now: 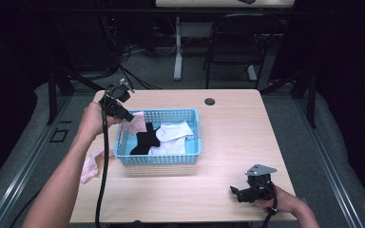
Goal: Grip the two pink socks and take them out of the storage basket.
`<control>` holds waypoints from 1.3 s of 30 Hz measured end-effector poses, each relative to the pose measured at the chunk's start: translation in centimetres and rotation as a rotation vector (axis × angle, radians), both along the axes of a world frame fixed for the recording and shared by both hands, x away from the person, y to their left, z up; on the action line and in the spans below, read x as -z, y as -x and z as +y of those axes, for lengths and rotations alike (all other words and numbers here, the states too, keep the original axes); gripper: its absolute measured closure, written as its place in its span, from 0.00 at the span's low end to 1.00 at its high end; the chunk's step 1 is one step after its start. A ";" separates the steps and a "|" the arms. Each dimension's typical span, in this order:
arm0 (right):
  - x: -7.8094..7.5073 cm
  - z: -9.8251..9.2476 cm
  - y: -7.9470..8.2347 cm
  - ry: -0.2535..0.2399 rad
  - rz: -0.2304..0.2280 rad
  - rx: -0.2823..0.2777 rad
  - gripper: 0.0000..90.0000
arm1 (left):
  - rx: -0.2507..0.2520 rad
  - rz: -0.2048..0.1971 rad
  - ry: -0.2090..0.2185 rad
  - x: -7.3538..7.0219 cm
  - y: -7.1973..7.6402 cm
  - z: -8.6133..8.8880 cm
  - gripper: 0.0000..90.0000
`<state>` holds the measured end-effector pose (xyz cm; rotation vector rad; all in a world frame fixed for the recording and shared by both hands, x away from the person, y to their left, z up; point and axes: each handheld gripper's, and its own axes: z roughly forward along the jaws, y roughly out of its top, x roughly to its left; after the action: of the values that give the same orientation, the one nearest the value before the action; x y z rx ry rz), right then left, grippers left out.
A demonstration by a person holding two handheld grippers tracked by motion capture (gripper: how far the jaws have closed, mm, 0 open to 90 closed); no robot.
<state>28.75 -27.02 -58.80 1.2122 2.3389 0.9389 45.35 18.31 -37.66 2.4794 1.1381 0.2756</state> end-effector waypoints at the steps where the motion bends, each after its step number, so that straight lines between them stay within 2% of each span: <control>1: 0.0 0.0 0.0 0.000 0.000 0.000 0.00 | 0.004 -0.001 0.007 -0.2 0.0 0.1 0.95; 12: 0.0 0.0 -0.1 0.011 0.001 -0.005 0.00 | -0.035 -0.039 0.013 -2.0 0.5 2.3 0.95; 16: 0.0 0.0 -0.1 0.012 0.001 -0.005 0.00 | -0.050 -0.069 0.014 -2.8 1.3 3.3 0.95; 23: 0.0 0.0 0.2 -0.002 -0.003 0.009 0.00 | -0.101 -0.088 -0.002 -3.4 2.1 5.8 0.95; 27: 0.0 0.0 0.2 0.005 -0.001 0.011 0.00 | -0.137 -0.085 0.004 -2.9 2.6 7.7 0.95; 33: -0.1 0.0 0.4 0.010 0.002 0.011 0.00 | -0.197 -0.069 -0.018 -1.6 2.7 10.1 0.95; 39: 0.0 0.0 0.4 0.003 -0.001 0.017 0.00 | -0.251 -0.025 -0.023 1.1 2.3 11.9 0.95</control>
<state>28.35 -27.00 -58.78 1.2287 2.3247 0.9292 43.02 30.21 -38.79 2.3439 1.4442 0.3901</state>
